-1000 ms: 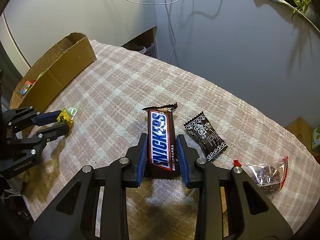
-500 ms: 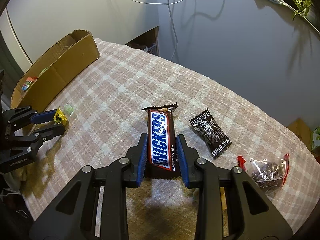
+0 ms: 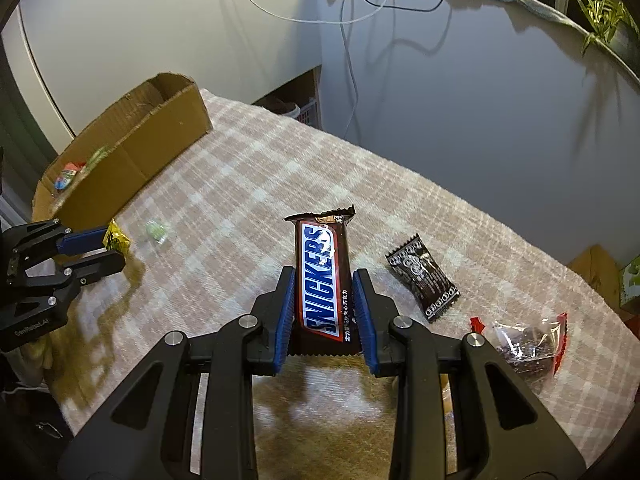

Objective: Organize snacks
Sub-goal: 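Carry the yellow packet and Snickers bar into the box and open both tools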

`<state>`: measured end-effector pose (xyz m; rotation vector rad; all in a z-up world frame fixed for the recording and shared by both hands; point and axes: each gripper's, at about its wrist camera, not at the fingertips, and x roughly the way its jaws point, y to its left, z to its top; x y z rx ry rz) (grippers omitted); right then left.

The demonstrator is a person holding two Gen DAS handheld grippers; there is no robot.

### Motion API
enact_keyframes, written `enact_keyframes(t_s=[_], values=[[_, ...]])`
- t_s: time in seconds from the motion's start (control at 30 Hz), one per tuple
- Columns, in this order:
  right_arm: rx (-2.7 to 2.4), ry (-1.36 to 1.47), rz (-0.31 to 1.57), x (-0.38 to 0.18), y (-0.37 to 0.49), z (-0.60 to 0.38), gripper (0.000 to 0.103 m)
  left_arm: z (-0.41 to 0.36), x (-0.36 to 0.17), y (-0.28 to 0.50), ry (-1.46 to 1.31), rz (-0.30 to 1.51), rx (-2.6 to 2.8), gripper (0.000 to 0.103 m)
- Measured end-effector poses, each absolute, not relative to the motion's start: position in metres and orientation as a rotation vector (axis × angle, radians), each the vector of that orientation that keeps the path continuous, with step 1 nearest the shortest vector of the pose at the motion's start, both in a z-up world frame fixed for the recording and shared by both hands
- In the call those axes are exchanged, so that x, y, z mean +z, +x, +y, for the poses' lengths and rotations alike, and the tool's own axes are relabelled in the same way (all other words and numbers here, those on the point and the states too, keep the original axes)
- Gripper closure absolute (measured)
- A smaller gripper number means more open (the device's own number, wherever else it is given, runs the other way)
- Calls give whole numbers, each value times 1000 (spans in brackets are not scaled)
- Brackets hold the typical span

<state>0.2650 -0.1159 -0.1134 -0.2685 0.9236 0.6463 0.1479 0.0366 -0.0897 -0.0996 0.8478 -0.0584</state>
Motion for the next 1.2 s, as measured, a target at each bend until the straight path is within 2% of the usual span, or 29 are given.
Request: enact_keyframes(t_s=[0.7,1.2], values=[[755,-313,811,-60,237,-34,73,112,-33,129,-143,689,63,76],[837,-306,788,-50,238,44,73,153,-29,134,-144,663,120,76]])
